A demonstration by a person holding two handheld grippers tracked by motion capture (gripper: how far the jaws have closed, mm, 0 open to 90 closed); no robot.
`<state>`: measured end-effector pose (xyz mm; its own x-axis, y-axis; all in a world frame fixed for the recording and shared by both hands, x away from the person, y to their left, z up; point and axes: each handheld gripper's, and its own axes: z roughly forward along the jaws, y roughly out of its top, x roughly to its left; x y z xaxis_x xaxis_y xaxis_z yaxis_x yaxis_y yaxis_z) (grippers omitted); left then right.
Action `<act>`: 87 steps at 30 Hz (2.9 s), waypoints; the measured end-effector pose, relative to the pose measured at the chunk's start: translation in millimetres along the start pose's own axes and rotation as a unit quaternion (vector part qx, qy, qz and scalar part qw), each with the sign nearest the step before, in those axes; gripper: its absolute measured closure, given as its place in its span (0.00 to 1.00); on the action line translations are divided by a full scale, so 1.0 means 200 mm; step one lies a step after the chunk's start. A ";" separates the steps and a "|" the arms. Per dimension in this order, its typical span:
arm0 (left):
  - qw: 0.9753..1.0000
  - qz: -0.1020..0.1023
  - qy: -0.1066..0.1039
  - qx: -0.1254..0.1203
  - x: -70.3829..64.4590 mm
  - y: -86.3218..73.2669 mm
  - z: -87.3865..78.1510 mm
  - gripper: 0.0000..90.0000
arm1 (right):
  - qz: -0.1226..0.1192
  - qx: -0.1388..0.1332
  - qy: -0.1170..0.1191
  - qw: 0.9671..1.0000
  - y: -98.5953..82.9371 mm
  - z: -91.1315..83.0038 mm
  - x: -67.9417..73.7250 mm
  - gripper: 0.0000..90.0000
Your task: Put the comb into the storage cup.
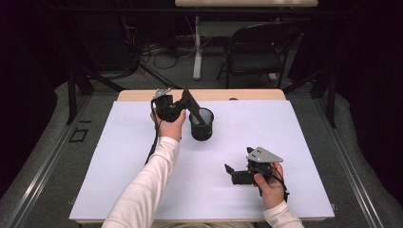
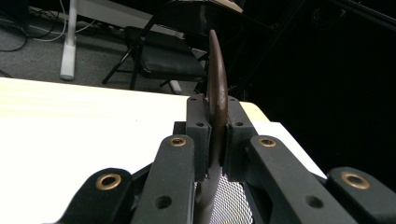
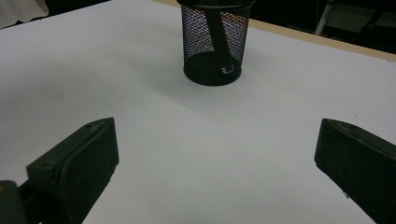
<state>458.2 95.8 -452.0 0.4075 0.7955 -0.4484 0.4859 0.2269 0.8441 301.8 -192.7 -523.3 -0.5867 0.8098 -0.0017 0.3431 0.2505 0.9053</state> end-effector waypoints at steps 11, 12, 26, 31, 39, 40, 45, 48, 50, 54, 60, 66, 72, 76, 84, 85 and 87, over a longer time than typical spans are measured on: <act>1.000 -0.003 -0.004 0.002 0.01 0.00 0.00 0.93 | 0.000 0.001 -0.001 1.000 0.00 0.00 0.00 0.00; 1.000 -0.004 -0.004 0.003 0.01 0.00 0.00 0.93 | 0.000 0.001 -0.001 1.000 0.00 0.00 0.00 0.00; 0.999 -0.032 0.004 0.001 0.05 -0.01 -0.01 0.93 | -0.001 0.003 -0.001 1.000 0.00 0.00 0.00 0.00; 0.999 -0.039 0.009 0.001 0.07 -0.01 -0.01 0.93 | -0.001 0.003 0.000 1.000 0.00 0.00 0.00 0.00; 0.998 -0.053 0.015 -0.001 0.10 -0.01 -0.01 0.93 | -0.002 0.004 0.001 1.000 0.00 0.00 0.00 0.00; 0.998 -0.054 0.015 -0.001 0.10 -0.02 -0.01 0.93 | -0.002 0.004 0.001 1.000 0.00 0.00 0.00 0.00; 0.998 -0.055 0.019 -0.001 0.10 -0.02 -0.02 0.91 | -0.002 0.004 0.001 1.000 0.00 0.00 0.00 0.00; 0.998 -0.060 0.023 -0.001 0.11 -0.03 -0.02 0.91 | -0.002 0.003 0.001 1.000 0.00 0.00 0.00 0.00; 0.998 -0.060 0.024 0.001 0.12 -0.03 -0.02 0.91 | -0.003 0.003 0.001 1.000 0.00 0.00 0.00 0.00; 0.998 -0.060 0.026 -0.001 0.13 -0.03 -0.02 0.90 | -0.002 0.003 0.001 1.000 0.00 0.00 0.00 0.00; 0.998 -0.061 0.027 0.002 0.14 -0.03 -0.02 0.90 | -0.002 0.003 0.000 1.000 0.00 0.00 0.00 0.00; 0.998 -0.059 0.027 0.001 0.14 -0.04 -0.02 0.89 | -0.001 0.003 0.001 1.000 0.00 0.00 0.00 0.00; 0.998 -0.059 0.028 0.003 0.13 -0.04 -0.02 0.87 | -0.002 0.003 0.001 1.000 0.00 0.00 0.00 0.00; 0.998 -0.058 0.029 0.001 0.13 -0.04 -0.02 0.84 | -0.001 0.003 0.001 1.000 0.00 0.00 0.00 0.00; 0.998 -0.055 0.030 0.003 0.14 -0.04 -0.02 0.79 | -0.003 0.003 0.002 1.000 0.00 0.01 0.00 0.00; 0.998 -0.055 0.029 0.003 0.14 -0.04 -0.02 0.79 | -0.003 0.003 0.002 1.000 0.00 0.01 0.00 0.00; 0.998 -0.056 0.028 0.003 0.14 -0.04 -0.02 0.78 | -0.003 0.003 0.002 1.000 0.00 0.01 0.00 0.00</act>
<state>462.5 119.0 -470.1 0.3068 0.7955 -0.5225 0.5309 0.3125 0.7877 302.4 -192.2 -524.7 -0.5918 0.8060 -0.0062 0.3428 0.2586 0.9031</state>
